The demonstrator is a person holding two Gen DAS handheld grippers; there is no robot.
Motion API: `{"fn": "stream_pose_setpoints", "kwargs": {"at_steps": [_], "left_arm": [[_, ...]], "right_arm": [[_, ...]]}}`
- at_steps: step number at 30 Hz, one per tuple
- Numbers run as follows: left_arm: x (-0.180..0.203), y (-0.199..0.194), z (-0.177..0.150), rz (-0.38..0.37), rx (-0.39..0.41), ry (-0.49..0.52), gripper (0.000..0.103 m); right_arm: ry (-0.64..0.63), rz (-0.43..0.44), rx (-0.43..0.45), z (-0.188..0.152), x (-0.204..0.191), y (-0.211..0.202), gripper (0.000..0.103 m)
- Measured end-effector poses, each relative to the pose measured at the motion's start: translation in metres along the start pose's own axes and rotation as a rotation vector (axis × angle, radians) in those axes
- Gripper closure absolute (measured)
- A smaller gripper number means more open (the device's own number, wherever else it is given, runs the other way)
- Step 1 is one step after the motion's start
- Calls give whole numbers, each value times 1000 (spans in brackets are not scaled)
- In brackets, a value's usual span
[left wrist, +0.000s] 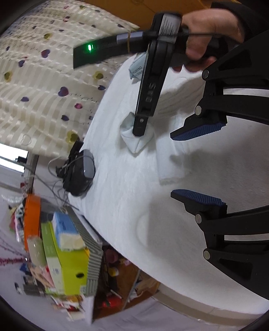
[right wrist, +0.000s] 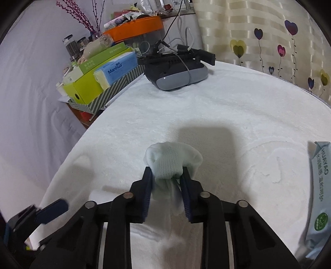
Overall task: Organize soft objects
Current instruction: 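Grasp the pale blue sock with the right gripper while the left grasps the white towel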
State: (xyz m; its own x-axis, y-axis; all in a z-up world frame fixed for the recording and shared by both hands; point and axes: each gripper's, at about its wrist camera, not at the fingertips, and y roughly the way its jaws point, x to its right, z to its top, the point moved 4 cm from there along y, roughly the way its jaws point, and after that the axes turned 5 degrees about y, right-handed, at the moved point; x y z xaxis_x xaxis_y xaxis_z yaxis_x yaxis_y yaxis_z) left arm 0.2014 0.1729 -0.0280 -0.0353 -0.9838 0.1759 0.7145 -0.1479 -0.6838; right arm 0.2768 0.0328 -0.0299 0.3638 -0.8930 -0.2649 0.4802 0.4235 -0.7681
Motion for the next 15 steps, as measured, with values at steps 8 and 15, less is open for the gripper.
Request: {"fn": "stream_pose_setpoints", "kwargs": {"at_steps": [8, 15], "left_arm": [[18, 30, 16, -24, -29, 152, 51], [21, 50, 17, -43, -60, 208, 45]], "right_arm": [[27, 14, 90, -3, 9, -51, 77], [21, 45, 125, -5, 8, -75, 77]]}}
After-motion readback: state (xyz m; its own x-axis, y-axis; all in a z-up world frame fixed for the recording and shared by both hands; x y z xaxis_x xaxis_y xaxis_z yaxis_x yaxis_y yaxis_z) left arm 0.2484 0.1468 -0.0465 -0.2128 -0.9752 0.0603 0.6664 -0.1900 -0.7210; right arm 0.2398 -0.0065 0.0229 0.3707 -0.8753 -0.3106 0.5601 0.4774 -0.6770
